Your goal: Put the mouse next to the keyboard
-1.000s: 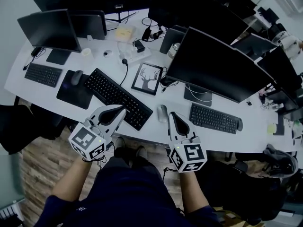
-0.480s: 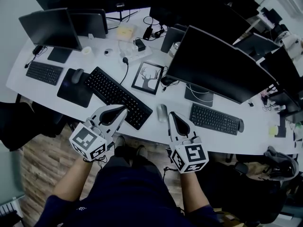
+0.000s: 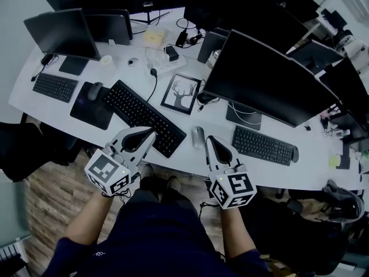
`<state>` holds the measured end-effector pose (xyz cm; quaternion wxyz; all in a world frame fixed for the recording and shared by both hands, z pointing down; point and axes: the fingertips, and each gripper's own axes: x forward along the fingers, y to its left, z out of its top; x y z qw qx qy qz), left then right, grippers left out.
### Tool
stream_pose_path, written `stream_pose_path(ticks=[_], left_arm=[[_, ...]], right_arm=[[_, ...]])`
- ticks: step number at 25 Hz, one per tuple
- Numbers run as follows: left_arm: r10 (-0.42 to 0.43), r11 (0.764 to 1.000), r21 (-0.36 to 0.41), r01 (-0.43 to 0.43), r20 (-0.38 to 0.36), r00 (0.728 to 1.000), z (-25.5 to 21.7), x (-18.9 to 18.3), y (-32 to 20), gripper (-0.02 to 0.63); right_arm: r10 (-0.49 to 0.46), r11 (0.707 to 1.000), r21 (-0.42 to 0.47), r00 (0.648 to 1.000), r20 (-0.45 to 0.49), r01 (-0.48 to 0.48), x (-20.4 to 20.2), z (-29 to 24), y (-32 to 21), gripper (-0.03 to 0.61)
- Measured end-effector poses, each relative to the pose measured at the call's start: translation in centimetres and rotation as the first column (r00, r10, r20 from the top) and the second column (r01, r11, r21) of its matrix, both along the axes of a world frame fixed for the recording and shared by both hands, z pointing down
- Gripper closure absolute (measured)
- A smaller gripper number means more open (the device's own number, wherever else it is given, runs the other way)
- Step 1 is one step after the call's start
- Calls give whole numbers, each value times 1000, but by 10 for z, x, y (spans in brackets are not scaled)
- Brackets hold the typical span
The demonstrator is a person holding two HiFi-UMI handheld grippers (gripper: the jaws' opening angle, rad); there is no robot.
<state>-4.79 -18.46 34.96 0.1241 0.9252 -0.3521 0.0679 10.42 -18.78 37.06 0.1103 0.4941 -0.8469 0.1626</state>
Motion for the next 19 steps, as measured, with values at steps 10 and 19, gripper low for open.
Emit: stream_pose_path(ticks=[10, 19], left_arm=[[-7, 1000, -11, 7, 3, 1000, 4, 0, -2, 578], [-4, 1000, -16, 4, 2, 1000, 8, 1, -5, 578]], right_arm=[[-9, 1000, -6, 1000, 2, 9, 0, 3, -3, 577], [-17, 1000, -6, 1000, -1, 17, -2, 4, -8, 577]])
